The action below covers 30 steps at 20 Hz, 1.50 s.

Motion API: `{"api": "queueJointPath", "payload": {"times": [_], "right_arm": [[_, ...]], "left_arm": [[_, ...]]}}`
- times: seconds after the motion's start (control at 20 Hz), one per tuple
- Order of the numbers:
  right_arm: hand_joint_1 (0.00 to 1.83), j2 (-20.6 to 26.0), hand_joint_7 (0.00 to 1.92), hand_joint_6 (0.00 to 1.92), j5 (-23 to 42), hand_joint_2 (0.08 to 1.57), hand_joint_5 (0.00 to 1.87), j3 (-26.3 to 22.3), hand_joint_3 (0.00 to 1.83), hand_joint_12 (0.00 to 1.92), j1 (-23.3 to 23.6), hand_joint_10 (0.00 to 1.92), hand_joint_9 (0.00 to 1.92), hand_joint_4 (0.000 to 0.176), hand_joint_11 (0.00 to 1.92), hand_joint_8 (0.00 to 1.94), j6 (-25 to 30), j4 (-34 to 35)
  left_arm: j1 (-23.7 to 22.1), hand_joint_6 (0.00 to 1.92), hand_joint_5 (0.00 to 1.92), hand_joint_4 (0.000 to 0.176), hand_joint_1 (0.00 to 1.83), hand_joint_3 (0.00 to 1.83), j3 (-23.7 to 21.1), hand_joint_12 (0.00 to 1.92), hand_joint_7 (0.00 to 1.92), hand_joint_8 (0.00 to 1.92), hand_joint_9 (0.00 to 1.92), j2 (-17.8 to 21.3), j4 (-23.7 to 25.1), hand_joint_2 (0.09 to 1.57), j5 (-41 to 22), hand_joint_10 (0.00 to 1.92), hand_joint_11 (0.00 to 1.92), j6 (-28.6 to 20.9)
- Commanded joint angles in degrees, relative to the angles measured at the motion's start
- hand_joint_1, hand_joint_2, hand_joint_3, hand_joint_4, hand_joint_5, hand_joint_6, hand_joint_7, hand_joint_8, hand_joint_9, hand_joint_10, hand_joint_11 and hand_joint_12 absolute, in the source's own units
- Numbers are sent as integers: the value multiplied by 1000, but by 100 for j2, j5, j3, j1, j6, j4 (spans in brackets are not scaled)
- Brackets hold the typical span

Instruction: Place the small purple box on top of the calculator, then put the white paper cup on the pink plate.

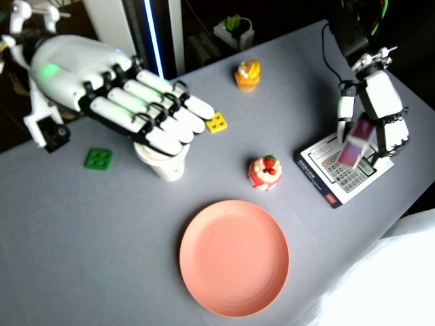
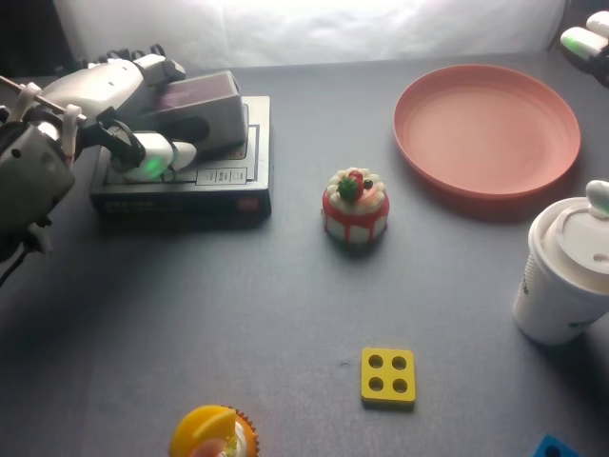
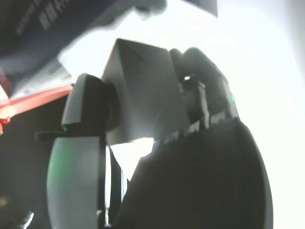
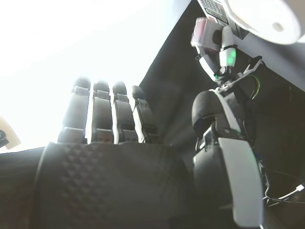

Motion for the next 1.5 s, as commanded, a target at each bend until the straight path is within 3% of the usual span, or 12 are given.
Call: {"api": "queueJointPath", "payload": {"times": [0.0, 0.2, 0.3, 0.35, 0.8, 0.9, 1.0, 1.05, 1.15, 1.3, 1.35, 1.45], "right_arm": [[243, 11, 0, 0, 718, 1334, 0, 30, 2, 0, 36, 0, 0, 0, 0, 0, 2, -12], [219, 11, 0, 0, 721, 1317, 0, 30, 0, 0, 36, 0, 0, 0, 0, 0, 2, -6], [242, 13, 0, 0, 725, 1321, 0, 28, 0, 0, 36, 0, 0, 0, 0, 0, 19, -5], [240, 15, 0, 0, 739, 1314, 0, 25, 0, 0, 36, 0, 0, 0, 0, 0, 32, -6], [414, 148, 0, 0, 715, 1104, 0, 145, 0, 27, -101, 0, 0, 0, 33, 0, 1298, -582], [399, 150, 0, 0, 654, 957, 0, 206, 40, 1269, -152, 7, 14, 72, 0, 0, 1690, -795], [437, 149, 0, 0, 534, 949, 0, 227, 35, 1609, -196, 46, 76, 79, 0, 0, 1860, -890], [581, 145, 0, 0, 346, 941, 0, 240, 19, 683, -204, 1, 2, 21, 0, 0, 1912, -944], [545, 93, 0, 0, 86, 884, 0, 279, 0, 262, -203, 0, 0, 50, 0, 0, 1979, -1026], [586, -51, 0, 0, -237, 868, 0, 390, 0, 164, -203, 0, 0, 93, 0, 0, 2029, -1039], [616, -115, 0, 0, -319, 878, 0, 436, 0, 498, -202, 0, 0, 113, 0, 0, 2036, -1006], [673, -231, 0, 0, -524, 889, 0, 535, 2, 521, -203, 0, 0, 61, 0, 0, 2047, -931]], "left_arm": [[-122, 259, 175, 9, 898, 0, -8, 1515, 222, 30, 0, 33, 191, 1177, -650, 635, 0, -9], [-125, 170, 172, 31, 880, 0, -182, 1185, 177, 4, 0, 147, 367, 1137, -885, 316, 0, -14], [-124, 53, 48, 96, 796, 0, -392, 135, 8, 0, 0, 290, 594, 1103, -1165, 12, 0, -17], [-124, 33, 15, 106, 792, 1, -549, 26, 1, 0, 0, 402, 763, 1102, -1384, 2, 0, -17], [284, 0, 0, 176, 482, 53, -1683, 0, 0, 0, 0, 1196, 2456, 1253, -3130, 0, 0, -729], [427, 0, 0, 175, 499, 34, -1878, 9, 0, 0, 0, 1313, 2654, 1329, -3399, 0, 12, -729], [497, 0, 0, 176, 531, 0, -1982, 509, 0, 0, 0, 1363, 2805, 1387, -3504, 0, 2, -732], [501, 1, 3, 176, 491, 0, -2018, 1061, 0, 0, 0, 1382, 2943, 1386, -3473, 0, 0, -737], [498, 0, 0, 174, 528, 0, -2054, 794, 0, 0, 0, 1391, 3079, 1395, -3441, 0, 0, -737], [493, 0, 0, 170, 567, 0, -2093, 707, 0, 0, 1, 1398, 3163, 1396, -3512, 0, 0, -737], [493, 0, 0, 158, 549, 2, -2109, 718, 0, 0, 0, 1410, 3183, 1400, -3532, 0, 0, -737], [495, 0, 0, 158, 506, 1, -2142, 507, 0, 0, 0, 1423, 3243, 1406, -3565, 0, 0, -737]]}}
